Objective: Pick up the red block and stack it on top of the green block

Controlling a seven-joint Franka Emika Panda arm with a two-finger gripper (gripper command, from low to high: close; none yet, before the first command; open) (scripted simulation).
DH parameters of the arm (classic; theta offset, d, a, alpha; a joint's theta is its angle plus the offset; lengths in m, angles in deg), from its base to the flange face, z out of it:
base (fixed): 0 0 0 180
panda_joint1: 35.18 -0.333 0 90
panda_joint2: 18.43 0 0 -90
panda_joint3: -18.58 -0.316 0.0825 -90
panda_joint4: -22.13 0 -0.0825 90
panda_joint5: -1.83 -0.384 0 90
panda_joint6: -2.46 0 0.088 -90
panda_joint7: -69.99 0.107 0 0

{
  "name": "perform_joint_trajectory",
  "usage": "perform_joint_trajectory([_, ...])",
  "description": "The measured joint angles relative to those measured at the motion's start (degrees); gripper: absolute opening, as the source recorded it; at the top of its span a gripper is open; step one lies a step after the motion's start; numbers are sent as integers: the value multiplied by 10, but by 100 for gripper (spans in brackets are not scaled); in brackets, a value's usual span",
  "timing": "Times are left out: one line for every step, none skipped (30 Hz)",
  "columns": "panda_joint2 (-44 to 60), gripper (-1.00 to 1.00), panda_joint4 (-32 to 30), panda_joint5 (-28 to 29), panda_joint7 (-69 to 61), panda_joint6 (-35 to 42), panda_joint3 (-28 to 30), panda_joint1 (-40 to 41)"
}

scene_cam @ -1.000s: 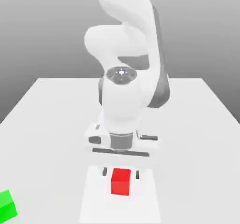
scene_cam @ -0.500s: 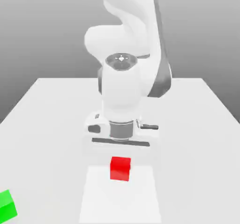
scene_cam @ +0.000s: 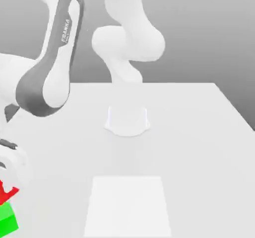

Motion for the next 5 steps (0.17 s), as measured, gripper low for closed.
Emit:
perform_joint_trajectory([20,100,2,-6,-5,-18,-4,4])
perform_joint_trajectory([20,100,2,-6,-5,-18,-4,4])
perform_joint_trajectory([20,100,2,-6,-5,-18,-4,4])
perform_joint_trajectory([20,100,2,-6,-5,-18,-4,4])
perform_joint_trajectory([20,100,2,-6,-5,-18,-4,4])
